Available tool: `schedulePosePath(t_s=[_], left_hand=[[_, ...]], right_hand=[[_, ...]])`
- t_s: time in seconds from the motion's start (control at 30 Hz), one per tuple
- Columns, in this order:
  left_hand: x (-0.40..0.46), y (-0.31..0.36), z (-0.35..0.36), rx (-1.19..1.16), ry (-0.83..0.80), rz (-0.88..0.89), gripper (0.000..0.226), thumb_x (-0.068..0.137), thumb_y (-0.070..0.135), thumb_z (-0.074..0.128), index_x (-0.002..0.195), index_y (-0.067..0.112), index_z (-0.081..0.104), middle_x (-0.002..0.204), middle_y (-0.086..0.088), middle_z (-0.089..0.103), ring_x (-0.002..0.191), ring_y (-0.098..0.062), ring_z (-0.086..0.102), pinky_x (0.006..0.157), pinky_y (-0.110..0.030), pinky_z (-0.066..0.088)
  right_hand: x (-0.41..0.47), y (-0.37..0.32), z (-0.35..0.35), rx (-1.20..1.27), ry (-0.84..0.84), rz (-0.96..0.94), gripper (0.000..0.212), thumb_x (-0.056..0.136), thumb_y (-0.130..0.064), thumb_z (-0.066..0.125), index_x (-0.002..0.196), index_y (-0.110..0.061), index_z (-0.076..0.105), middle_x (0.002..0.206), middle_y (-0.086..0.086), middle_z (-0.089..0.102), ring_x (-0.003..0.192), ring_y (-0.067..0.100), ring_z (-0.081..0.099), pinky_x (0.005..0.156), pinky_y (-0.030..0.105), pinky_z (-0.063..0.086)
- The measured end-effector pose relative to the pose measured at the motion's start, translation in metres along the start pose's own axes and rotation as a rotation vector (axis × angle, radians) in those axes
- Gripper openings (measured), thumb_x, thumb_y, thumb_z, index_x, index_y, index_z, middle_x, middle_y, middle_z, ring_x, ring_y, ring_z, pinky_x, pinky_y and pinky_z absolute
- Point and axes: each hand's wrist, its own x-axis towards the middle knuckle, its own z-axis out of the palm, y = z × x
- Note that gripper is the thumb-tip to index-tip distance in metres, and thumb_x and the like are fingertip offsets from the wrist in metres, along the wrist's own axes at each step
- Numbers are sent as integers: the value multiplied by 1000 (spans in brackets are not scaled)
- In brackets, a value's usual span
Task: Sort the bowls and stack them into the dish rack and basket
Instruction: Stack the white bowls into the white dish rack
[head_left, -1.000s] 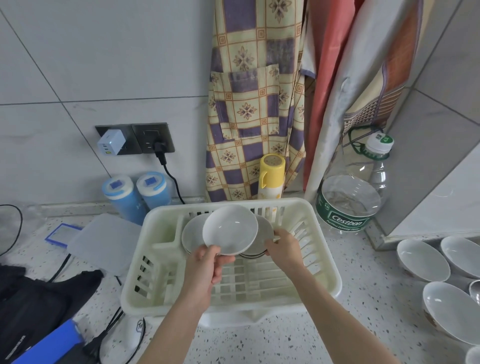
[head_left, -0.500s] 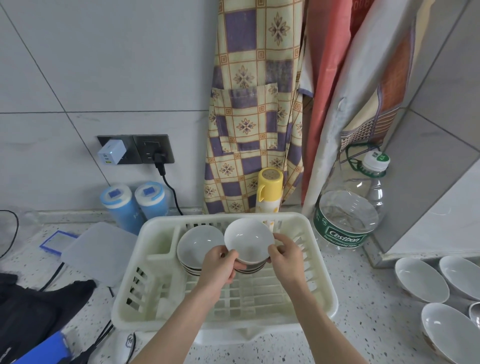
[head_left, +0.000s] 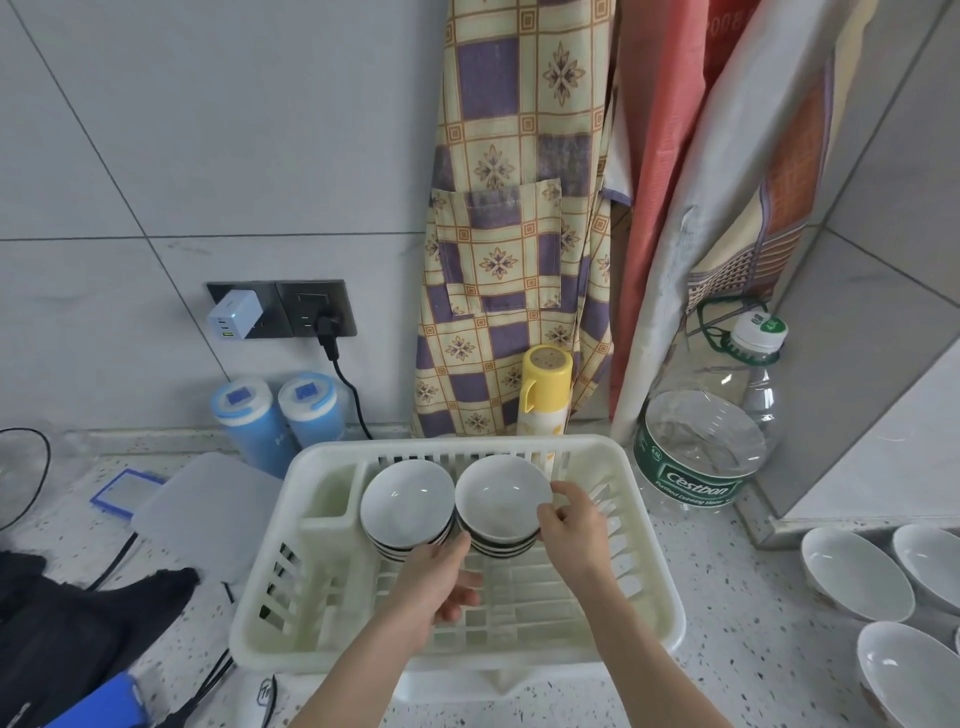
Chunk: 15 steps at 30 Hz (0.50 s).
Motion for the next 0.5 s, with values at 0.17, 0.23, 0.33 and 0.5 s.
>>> schedulePosePath(t_s=[0.17,0.23,0.33,0.5], left_hand=[[9,-4,10,-79,20,20,22,100,32,57,106,12,59,97,-18,74,44,-12,60,37,-20,34],[10,-4,14,-118,17,16,18,101,28,54,106,12,59,96,-17,73,46,-14,60,37,-20,34],[12,-4,18,-165,10,-2,13,103,23,51,103,13,59,92,-16,73,44,-13,61,36,-19,33],[13,-2,19,-202,3,0,14,103,15,50,106,6,59,86,-20,70,41,-13,59,36,-19,32]], right_hand=[[0,0,-1,2,10,23,35,87,-14,53,121,-18,61,67,8,70,72,25,68,67,39,54],[-1,0,-1,-31,16,10,37,87,-14,53,122,-18,61,66,6,69,69,23,66,64,35,52],[0,1,-1,-61,45,-10,36,88,-14,52,122,-20,62,57,-3,60,58,17,56,58,31,47],[0,2,-2,-134,14,39,36,90,-25,51,125,-26,58,77,-9,64,78,19,62,70,35,52]])
